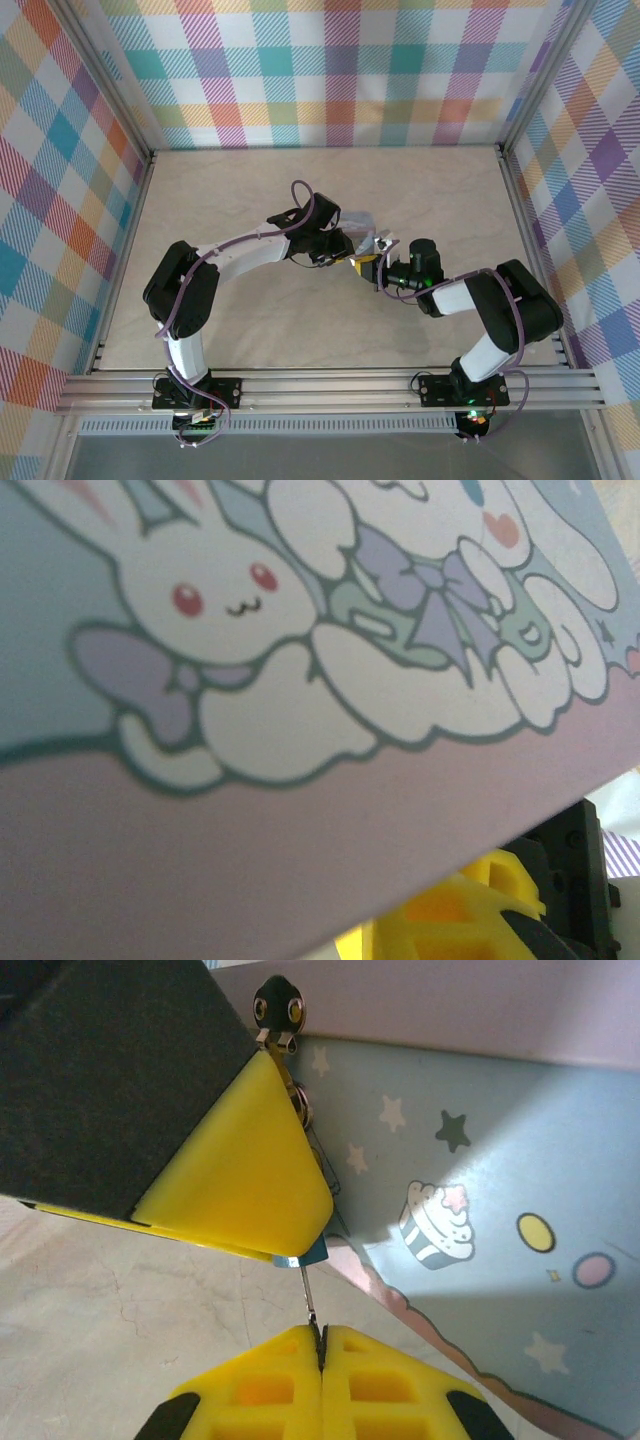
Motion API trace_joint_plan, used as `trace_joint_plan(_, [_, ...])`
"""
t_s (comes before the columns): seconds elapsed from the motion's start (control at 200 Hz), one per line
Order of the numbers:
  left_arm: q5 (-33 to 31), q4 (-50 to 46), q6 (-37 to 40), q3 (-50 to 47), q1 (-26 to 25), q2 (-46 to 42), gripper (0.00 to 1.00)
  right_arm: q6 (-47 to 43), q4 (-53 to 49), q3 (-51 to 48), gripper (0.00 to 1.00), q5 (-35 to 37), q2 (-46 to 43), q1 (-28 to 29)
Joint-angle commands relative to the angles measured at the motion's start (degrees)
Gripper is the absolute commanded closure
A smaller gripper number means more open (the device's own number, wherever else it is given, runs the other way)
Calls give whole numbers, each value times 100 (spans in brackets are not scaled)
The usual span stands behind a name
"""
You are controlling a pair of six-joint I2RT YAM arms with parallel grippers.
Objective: Unlock a padlock with a key
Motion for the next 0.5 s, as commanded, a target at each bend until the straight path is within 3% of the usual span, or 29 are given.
trace_joint_plan(0.0, [351, 231, 32, -18, -49, -268, 85, -129, 112, -110, 100, 176, -202, 24])
trace_joint_plan(0.5, [404, -26, 267, 21, 229, -442, 85, 13, 202, -431, 100, 32, -416, 33])
